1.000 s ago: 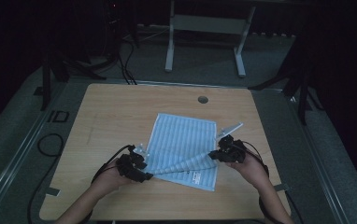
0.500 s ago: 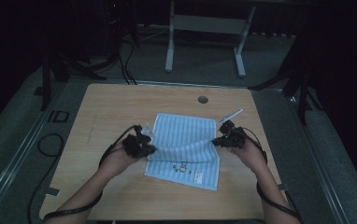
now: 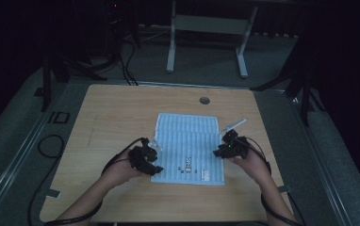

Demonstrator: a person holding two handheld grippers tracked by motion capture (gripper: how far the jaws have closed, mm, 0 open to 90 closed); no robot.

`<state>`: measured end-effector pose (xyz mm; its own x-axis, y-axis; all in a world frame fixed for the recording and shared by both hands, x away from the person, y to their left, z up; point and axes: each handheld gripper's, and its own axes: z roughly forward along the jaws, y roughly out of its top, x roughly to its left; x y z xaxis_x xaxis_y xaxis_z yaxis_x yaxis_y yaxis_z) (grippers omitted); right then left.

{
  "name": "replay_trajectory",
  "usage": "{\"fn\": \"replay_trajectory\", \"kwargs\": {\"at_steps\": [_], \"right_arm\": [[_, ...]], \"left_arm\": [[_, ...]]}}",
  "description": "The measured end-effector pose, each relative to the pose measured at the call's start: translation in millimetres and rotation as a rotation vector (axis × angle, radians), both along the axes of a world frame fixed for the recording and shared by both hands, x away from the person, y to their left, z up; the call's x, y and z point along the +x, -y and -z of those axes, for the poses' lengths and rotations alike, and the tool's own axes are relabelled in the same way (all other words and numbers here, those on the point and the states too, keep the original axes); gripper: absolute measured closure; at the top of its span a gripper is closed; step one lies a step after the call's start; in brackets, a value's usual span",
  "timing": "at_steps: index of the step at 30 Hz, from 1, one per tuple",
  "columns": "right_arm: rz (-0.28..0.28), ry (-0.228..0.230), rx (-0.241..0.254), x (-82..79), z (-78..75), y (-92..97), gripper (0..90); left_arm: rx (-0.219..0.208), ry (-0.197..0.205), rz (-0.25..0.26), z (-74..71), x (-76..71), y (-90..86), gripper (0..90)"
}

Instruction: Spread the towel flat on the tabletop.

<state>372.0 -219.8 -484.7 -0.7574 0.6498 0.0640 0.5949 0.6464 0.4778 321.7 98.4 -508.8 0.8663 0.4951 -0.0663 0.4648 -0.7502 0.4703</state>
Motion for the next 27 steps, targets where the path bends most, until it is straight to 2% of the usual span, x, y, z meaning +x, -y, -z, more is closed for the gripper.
{"fn": "replay_trajectory", "kwargs": {"at_steps": [2,4,8,13,15,22,26,27], "right_arm": [[-0.020,-0.006,-0.012,-14.2,8.7,-3.1,61.5],[-0.037,-0.005,-0.021,-23.7,15.7,-5.7,62.6],[-0.040,-0.001,-0.046,-25.3,24.1,-8.4,62.6],[-0.012,-0.012,-0.104,-8.6,40.6,-11.7,62.5],[-0.005,-0.013,-0.091,-4.1,41.0,-11.1,62.5],[0.025,-0.005,-0.101,21.2,41.0,-9.4,62.5],[0.051,-0.009,-0.090,42.0,41.1,-5.3,62.3],[0.051,-0.009,-0.090,42.0,41.1,-5.3,62.3]], "left_arm": [[0.018,-0.011,0.011,8.7,-2.8,2.5,49.8],[0.017,-0.027,0.009,14.2,-1.7,3.4,49.8],[0.007,-0.042,-0.019,20.4,2.7,5.2,49.7],[-0.004,-0.035,-0.020,21.3,10.4,7.6,49.7],[-0.002,-0.027,-0.026,21.5,15.1,8.0,49.7],[0.002,-0.010,-0.064,21.9,39.8,11.4,49.7],[-0.001,-0.002,-0.067,22.3,49.2,18.4,49.7],[-0.001,-0.002,-0.067,22.3,49.2,18.4,49.6]]}}
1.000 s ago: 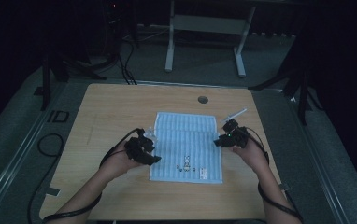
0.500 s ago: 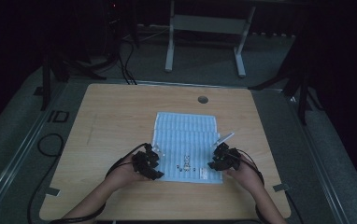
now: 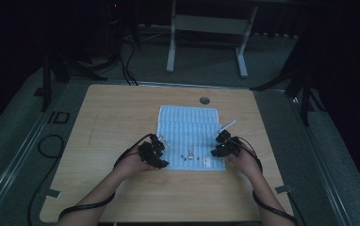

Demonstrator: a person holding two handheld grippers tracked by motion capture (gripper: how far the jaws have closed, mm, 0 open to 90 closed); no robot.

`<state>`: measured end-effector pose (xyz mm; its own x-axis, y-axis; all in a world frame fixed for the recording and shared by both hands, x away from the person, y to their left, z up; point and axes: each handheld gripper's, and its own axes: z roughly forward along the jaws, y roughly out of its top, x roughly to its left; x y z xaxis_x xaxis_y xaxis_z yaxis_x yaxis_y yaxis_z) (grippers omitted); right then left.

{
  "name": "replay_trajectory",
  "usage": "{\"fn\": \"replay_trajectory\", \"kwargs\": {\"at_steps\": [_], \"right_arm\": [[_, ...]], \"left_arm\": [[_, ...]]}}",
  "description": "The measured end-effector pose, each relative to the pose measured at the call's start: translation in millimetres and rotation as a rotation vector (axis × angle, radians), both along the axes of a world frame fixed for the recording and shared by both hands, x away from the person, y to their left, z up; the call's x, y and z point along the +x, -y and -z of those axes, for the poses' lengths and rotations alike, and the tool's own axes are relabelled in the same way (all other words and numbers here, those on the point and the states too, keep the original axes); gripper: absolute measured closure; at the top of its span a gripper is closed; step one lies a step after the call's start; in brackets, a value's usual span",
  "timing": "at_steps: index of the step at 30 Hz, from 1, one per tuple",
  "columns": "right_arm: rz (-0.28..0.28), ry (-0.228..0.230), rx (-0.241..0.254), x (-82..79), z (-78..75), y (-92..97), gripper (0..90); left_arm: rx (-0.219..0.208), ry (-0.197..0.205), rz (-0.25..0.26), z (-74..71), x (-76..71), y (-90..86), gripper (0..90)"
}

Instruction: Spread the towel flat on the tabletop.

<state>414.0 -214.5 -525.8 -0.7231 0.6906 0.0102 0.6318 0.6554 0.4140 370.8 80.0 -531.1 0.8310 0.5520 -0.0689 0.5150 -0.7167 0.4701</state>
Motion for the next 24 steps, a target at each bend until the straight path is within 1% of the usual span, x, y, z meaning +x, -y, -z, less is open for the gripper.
{"fn": "replay_trajectory", "kwargs": {"at_steps": [1,2,4,5,6,7,8,9,10,12,13,15,17,18,19,20,21,23,24], "right_arm": [[0.028,-0.029,0.009,5.1,-1.2,2.0,62.3],[0.034,-0.049,0.021,3.6,-4.5,3.7,62.3],[-0.013,-0.036,0.046,-10.5,-10.2,4.5,60.6],[-0.039,-0.031,0.048,-21.5,-12.2,5.2,59.8],[-0.055,-0.028,0.043,-28.1,-12.6,5.7,59.1],[-0.078,-0.026,0.027,-38.9,-12.4,6.6,58.8],[-0.089,-0.018,0.015,-44.5,-11.4,7.5,58.8],[-0.098,-0.020,-0.004,-52.1,-9.6,8.8,58.6],[-0.100,-0.018,-0.019,-56.2,-8.4,9.6,58.6],[-0.103,-0.018,-0.048,-63.6,-4.3,10.9,60.2],[-0.115,0.013,-0.062,-68.2,-2.6,10.8,62.0],[-0.108,0.032,-0.087,-69.7,-2.8,9.9,70.7],[-0.102,0.049,-0.112,-69.4,-2.4,7.6,76.6],[-0.105,0.058,-0.117,-69.4,-2.1,6.1,79.4],[-0.103,0.061,-0.112,-69.4,-1.6,4.7,81.7],[-0.103,0.067,-0.112,-69.6,-1.3,3.2,83.7],[-0.100,0.071,-0.121,-70.0,-1.2,1.6,84.9],[-0.103,0.073,-0.128,-69.3,-1.4,0.0,86.0],[-0.100,0.068,-0.120,-68.3,-1.9,0.6,86.1]], "left_arm": [[0.008,0.000,0.000,-0.4,0.9,2.6,49.6],[0.010,0.002,0.004,-0.5,-0.4,4.4,49.6],[0.011,0.011,0.024,0.0,-3.8,5.3,47.9],[0.012,0.013,0.026,0.2,-5.1,5.2,47.6],[0.016,0.012,0.027,0.0,-6.5,4.6,47.5],[0.013,0.013,0.023,0.2,-7.5,4.4,47.5],[0.021,0.015,0.027,-0.1,-8.1,3.7,47.6],[0.020,0.017,0.024,0.0,-8.7,3.7,47.6],[0.022,0.018,0.019,0.1,-9.4,4.1,47.6],[0.029,0.026,0.026,-0.1,-10.3,5.3,48.1],[0.032,0.026,0.028,-0.3,-10.7,6.0,49.8],[0.032,0.026,0.030,-0.7,-10.8,7.1,54.2],[0.026,0.020,0.019,-1.0,-10.9,8.7,60.5],[0.009,0.016,-0.004,-0.4,-10.8,9.6,65.6],[0.006,0.013,-0.007,-0.5,-10.2,9.8,69.7],[-0.010,-0.006,-0.008,-0.2,-9.8,10.7,75.9],[-0.009,-0.009,-0.004,-0.4,-9.4,11.8,81.4],[0.004,-0.013,-0.004,-2.0,-8.2,13.6,84.6],[0.009,-0.011,-0.007,-3.5,-8.2,13.9,85.5]]}}
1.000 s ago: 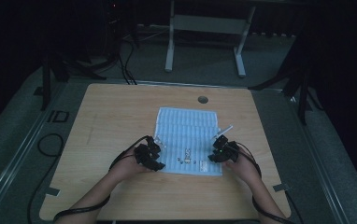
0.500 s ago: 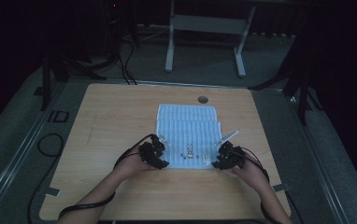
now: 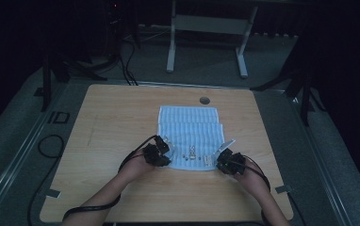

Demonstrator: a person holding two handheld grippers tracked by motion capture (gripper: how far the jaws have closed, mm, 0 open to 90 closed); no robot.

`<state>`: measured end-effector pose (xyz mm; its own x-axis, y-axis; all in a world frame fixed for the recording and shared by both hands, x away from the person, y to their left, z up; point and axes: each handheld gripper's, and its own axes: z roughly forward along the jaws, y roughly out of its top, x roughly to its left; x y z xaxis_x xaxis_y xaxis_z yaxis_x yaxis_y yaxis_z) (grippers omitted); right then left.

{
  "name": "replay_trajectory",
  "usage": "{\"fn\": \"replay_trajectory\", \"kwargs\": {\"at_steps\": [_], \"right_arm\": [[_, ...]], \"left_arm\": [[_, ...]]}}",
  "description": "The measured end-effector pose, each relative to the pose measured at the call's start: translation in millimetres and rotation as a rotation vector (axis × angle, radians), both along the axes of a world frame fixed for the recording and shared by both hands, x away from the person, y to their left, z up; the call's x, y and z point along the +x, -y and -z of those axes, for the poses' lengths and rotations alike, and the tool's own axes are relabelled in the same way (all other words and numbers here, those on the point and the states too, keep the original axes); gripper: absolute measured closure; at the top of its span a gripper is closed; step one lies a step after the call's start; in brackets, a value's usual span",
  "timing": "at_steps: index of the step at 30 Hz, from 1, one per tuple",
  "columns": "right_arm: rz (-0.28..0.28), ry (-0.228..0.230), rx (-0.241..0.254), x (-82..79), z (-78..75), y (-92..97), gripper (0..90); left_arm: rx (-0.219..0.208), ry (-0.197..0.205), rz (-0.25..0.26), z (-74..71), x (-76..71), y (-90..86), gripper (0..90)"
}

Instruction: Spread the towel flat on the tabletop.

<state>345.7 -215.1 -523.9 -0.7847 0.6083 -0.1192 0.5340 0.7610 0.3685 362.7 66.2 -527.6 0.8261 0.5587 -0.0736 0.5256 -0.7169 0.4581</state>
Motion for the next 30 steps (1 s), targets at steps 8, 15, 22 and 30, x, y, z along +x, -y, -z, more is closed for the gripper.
{"fn": "replay_trajectory", "kwargs": {"at_steps": [8,15,22,30], "right_arm": [[0.001,0.061,0.118,-16.4,-50.1,18.8,86.2],[-0.082,0.129,0.180,-76.5,-101.3,31.5,86.1],[-0.159,0.050,0.261,-139.0,-111.7,44.9,77.7],[-0.058,0.060,0.230,-103.5,-91.1,49.9,80.1]], "left_arm": [[-0.097,0.077,0.024,-51.2,-25.6,-11.5,86.3],[-0.175,0.117,0.119,-97.0,-85.9,-25.2,85.9],[-0.174,-0.035,0.292,-93.2,-135.0,-29.8,69.7],[-0.112,0.003,0.194,-77.2,-98.4,-27.3,72.3]]}}
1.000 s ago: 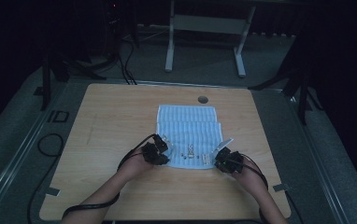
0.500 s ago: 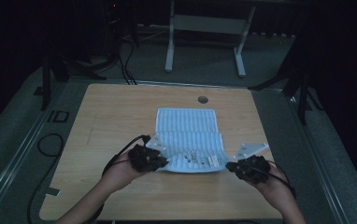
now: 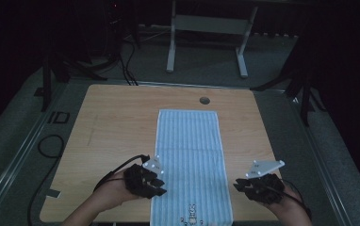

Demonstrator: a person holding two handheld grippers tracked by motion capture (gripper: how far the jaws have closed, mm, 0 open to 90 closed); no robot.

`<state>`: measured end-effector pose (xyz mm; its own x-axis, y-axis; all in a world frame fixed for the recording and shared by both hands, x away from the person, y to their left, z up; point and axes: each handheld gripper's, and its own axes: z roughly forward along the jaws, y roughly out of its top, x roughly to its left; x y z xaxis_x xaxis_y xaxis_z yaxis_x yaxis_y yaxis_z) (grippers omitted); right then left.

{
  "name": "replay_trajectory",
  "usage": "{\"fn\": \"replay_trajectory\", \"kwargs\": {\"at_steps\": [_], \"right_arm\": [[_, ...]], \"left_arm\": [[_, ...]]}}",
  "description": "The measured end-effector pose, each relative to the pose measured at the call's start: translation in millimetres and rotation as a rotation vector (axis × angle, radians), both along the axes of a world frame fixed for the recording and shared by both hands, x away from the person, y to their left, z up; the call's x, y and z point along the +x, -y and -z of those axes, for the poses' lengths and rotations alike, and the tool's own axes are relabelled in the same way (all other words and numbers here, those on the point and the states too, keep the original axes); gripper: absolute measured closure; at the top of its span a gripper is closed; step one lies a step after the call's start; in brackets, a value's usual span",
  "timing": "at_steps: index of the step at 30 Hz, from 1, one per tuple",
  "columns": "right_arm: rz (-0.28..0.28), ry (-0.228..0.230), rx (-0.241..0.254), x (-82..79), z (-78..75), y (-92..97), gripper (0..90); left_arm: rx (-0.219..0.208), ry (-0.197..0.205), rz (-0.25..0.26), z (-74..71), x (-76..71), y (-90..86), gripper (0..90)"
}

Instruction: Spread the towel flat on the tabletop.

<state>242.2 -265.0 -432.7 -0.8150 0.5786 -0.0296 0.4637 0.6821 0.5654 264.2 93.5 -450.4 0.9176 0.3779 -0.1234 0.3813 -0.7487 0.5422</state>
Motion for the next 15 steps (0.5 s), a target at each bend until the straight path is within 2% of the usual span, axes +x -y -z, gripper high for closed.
{"fn": "replay_trajectory", "kwargs": {"at_steps": [1,2,3,4,5,7,9,12,13,15], "right_arm": [[0.007,0.002,-0.003,9.8,4.9,-1.2,80.2],[0.029,-0.016,-0.008,35.3,17.2,-4.6,82.9],[0.036,-0.024,-0.007,47.0,22.5,-6.4,83.9],[0.046,-0.033,-0.008,56.0,26.1,-8.0,83.9],[0.060,-0.037,-0.019,70.1,31.5,-11.4,83.8],[0.069,-0.049,-0.026,91.5,38.9,-17.1,83.8],[0.088,-0.055,-0.025,108.5,43.5,-22.2,83.7],[0.114,-0.061,-0.042,134.0,51.1,-31.6,82.3],[0.120,-0.058,-0.047,141.9,54.1,-34.5,80.2],[0.136,-0.070,-0.057,156.5,61.0,-40.2,78.3]], "left_arm": [[0.010,0.004,-0.051,7.4,19.6,1.5,72.3],[0.030,0.028,-0.076,10.7,27.3,2.8,73.8],[0.047,0.042,-0.086,13.3,33.4,3.8,77.2],[0.051,0.035,-0.104,17.5,44.2,4.7,77.2],[0.060,0.055,-0.123,21.0,51.7,5.8,77.3],[0.063,0.039,-0.161,27.9,66.7,6.3,77.2],[0.057,0.047,-0.203,35.6,81.3,5.8,76.4],[0.040,0.029,-0.253,49.2,102.2,2.1,76.4],[0.034,0.008,-0.267,55.5,110.2,0.4,76.4],[0.039,0.004,-0.297,65.5,121.3,-1.5,76.3]]}}
